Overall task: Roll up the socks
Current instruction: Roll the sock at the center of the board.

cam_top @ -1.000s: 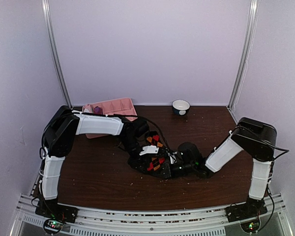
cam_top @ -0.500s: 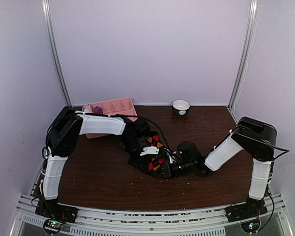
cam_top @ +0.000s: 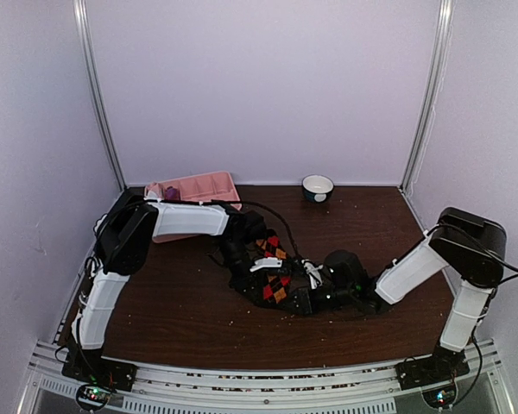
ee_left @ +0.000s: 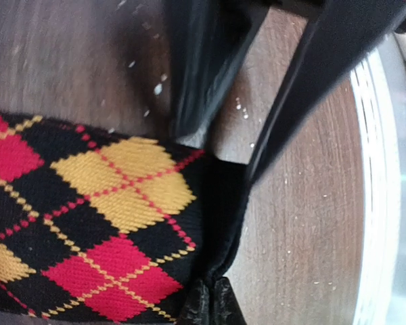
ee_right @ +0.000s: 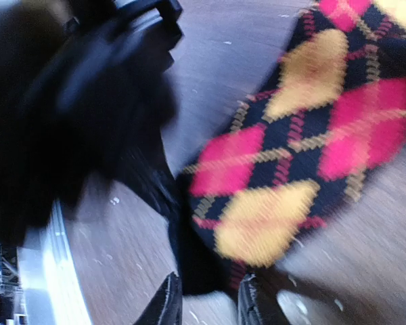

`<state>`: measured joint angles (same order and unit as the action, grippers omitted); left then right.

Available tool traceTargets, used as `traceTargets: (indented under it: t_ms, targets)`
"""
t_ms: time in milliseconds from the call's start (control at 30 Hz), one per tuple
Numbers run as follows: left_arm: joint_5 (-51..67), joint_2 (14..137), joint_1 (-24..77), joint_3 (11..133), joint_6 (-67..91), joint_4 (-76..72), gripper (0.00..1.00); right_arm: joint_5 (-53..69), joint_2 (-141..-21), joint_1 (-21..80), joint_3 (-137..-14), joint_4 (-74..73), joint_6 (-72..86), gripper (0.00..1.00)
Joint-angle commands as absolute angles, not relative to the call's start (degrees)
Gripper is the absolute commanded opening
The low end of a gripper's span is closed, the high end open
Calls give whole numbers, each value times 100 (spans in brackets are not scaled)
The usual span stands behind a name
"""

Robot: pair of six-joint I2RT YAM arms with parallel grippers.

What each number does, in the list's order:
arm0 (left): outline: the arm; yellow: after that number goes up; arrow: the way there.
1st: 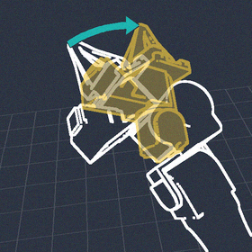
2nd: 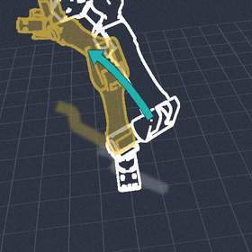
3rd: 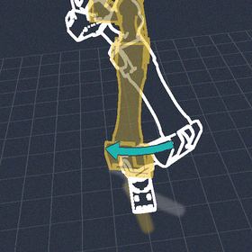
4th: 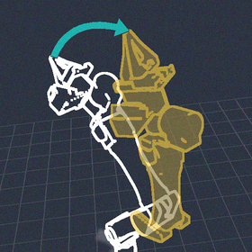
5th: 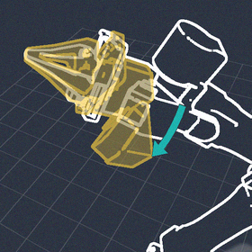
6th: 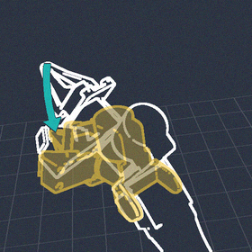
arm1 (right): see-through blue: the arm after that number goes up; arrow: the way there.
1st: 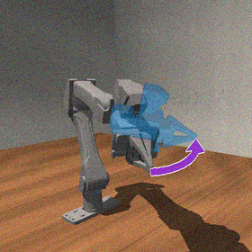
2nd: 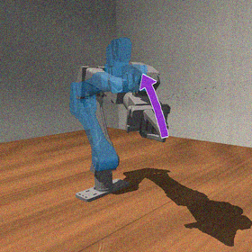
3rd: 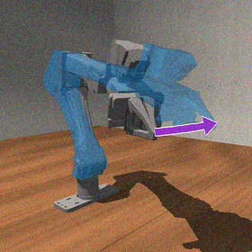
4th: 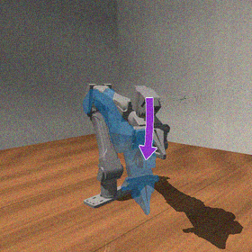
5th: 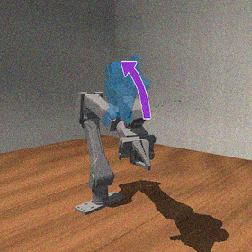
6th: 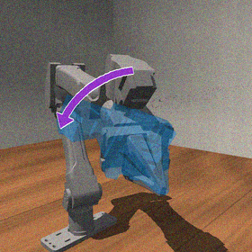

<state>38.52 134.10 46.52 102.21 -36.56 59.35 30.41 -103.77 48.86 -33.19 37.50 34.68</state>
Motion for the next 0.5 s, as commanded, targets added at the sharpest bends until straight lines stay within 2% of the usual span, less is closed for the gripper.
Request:
traceTargets:
  t_ms: [0, 233, 367, 433, 467]
  targets:
    - [3827, 13744, 4491, 10234, -3003, 6409, 0, 2495, -9943, 4944, -2809, 3930, 2704, 32]
    - [3884, 13646, 4456, 10200, -2862, 6675, 0, 1903, -9436, 5194, -2417, 3827, 2184, 32]
    - [3826, 13362, 4448, 10017, -2727, 6704, 0, 866, -8776, 5753, -2132, 3696, 1527, 33]
    - [3810, 13257, 4449, 9897, -2611, 6706, 0, 197, -8448, 6064, -2082, 3483, 1163, 37]
    - [3882, 13239, 4440, 9848, -2542, 6718, 0, -183, -8307, 6217, -2047, 3447, 950, 45]
